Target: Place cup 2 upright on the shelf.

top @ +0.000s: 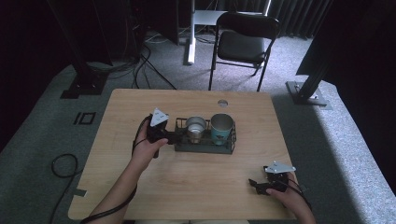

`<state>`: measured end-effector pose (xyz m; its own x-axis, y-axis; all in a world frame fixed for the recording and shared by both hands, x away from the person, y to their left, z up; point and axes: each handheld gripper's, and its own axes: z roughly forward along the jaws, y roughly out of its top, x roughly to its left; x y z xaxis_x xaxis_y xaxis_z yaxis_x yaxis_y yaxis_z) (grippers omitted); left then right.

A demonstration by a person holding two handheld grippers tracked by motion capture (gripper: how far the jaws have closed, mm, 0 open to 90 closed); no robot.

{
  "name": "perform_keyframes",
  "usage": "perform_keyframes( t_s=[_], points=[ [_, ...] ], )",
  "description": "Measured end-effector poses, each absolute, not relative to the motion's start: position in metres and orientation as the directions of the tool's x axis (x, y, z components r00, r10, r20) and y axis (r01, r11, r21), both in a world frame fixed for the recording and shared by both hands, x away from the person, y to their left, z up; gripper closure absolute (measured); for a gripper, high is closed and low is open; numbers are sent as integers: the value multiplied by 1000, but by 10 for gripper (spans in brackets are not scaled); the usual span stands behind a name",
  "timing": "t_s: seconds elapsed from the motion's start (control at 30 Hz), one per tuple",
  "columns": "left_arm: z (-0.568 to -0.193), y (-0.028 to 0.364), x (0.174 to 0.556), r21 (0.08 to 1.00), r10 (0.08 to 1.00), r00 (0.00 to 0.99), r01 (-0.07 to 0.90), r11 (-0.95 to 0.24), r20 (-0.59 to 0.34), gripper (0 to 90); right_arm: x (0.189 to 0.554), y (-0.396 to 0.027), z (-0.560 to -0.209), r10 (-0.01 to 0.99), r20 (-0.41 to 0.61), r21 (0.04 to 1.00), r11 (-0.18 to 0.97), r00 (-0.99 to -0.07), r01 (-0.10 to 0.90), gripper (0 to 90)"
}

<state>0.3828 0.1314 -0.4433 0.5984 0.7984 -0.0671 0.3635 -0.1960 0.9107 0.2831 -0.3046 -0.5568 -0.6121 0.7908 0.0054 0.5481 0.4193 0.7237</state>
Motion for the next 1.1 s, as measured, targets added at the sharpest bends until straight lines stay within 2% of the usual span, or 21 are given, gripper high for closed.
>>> perform_keyframes(
  t_s=[0.4,1.1],
  points=[
    [-446,169,371,906,829,556,381,-186,-64,27,283,-305,-557,791,5,724,419,-612,548,117],
    [-481,215,348,875,868,492,447,-186,-66,27,283,-305,-557,791,6,724,419,-612,548,117]
  ],
)
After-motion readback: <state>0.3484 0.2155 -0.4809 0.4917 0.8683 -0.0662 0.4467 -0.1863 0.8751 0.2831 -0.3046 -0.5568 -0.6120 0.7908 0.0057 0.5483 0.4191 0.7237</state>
